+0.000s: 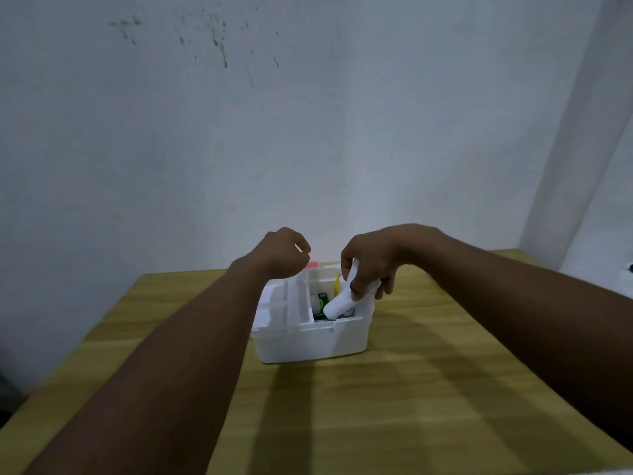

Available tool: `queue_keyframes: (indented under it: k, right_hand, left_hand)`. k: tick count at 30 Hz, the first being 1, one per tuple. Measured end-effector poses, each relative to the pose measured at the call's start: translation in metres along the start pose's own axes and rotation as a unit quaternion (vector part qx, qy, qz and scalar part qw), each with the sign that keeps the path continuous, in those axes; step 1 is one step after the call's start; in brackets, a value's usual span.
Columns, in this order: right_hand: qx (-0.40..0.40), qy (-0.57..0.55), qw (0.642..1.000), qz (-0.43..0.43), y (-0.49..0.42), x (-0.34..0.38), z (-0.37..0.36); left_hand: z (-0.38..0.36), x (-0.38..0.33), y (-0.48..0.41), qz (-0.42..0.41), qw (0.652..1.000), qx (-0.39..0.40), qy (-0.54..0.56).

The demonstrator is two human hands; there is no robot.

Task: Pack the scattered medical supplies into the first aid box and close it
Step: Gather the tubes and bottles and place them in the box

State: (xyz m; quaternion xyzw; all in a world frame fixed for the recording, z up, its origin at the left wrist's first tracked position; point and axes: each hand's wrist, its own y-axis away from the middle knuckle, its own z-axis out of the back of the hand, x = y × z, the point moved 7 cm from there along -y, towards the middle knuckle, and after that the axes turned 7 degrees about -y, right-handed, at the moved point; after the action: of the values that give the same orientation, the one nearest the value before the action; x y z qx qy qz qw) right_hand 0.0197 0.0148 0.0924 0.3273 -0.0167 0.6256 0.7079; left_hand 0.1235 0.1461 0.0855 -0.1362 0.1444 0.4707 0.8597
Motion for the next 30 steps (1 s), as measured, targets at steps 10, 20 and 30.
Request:
queue_keyframes:
  k: [10, 20, 30]
  right_hand:
    - [-0.042, 0.083, 0.996, -0.004, -0.006, 0.009, -0.017]
    - [-0.036, 0.157, 0.987, 0.007, -0.001, 0.009, -0.027]
    - [-0.025, 0.107, 0.993, 0.045, 0.01, 0.001, -0.018]
  left_hand:
    - [-0.01, -0.002, 0.001, -0.005, 1.0, 0.007, 0.001]
    - [-0.014, -0.001, 0.001, 0.0, 1.0, 0.02, 0.012]
    - [-0.022, 0.002, 0.001, -0.003, 1.0, 0.019, 0.014]
